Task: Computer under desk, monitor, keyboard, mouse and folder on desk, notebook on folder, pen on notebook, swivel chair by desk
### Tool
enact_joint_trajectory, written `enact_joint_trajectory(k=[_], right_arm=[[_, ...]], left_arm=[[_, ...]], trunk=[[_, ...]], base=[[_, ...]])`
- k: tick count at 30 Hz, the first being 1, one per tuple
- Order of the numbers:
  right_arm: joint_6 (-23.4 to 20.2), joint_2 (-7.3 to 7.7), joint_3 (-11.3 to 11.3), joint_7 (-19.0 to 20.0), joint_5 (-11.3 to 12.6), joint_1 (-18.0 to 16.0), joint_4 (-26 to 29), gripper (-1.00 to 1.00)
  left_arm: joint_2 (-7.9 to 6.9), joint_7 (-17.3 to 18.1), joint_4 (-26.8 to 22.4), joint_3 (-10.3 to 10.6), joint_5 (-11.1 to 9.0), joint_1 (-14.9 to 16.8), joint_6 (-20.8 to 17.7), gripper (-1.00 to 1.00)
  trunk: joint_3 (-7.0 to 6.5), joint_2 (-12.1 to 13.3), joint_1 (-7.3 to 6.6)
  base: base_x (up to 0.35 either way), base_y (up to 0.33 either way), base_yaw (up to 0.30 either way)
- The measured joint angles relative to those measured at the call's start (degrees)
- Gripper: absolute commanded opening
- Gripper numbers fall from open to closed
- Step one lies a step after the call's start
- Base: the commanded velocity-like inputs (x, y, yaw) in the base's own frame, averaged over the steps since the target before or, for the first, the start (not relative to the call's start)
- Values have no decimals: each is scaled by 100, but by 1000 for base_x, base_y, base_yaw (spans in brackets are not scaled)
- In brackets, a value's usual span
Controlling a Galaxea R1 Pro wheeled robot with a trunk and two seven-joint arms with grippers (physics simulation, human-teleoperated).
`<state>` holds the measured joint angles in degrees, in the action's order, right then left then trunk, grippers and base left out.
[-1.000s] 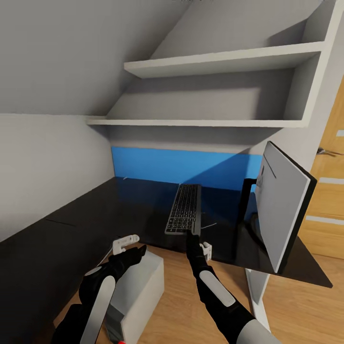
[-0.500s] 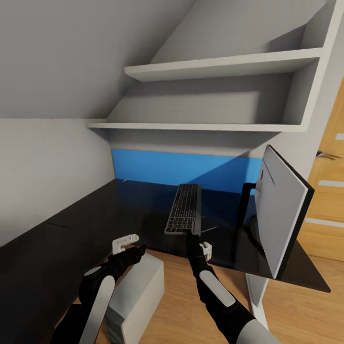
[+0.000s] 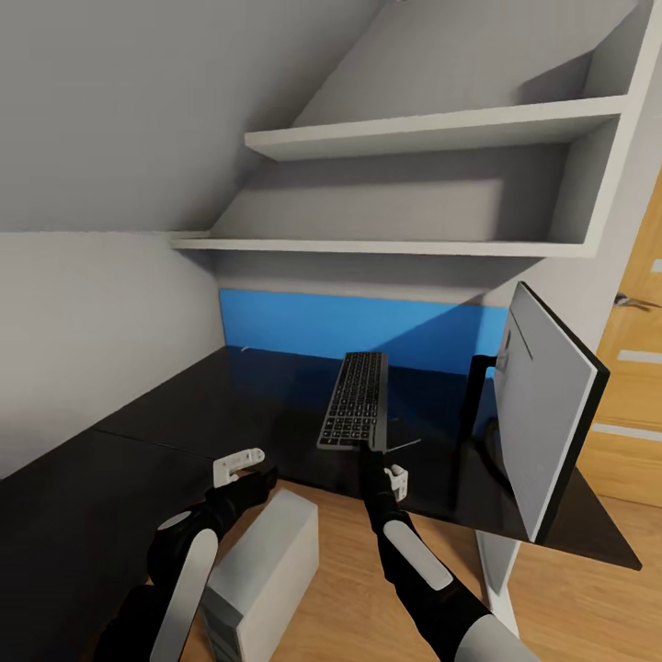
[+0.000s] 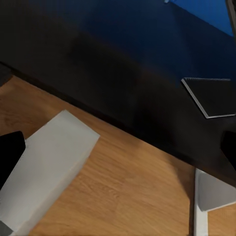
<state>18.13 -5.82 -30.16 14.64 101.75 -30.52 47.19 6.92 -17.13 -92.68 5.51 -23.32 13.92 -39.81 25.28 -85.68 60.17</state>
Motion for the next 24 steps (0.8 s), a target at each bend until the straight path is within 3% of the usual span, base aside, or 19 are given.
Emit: enact_joint_trajectory(k=[17, 24], right_arm=[[-2, -19, 0, -11, 4, 0, -14, -100], [-14, -4, 0, -1, -4, 1, -3, -100]], left_arm=[[2, -7, 47, 29, 8, 0, 6, 100], [2, -8, 54, 34, 10, 1, 7, 100]], trunk=[[-112, 0, 0], [-123, 0, 0]], base=[[0, 0, 170], [0, 0, 29]])
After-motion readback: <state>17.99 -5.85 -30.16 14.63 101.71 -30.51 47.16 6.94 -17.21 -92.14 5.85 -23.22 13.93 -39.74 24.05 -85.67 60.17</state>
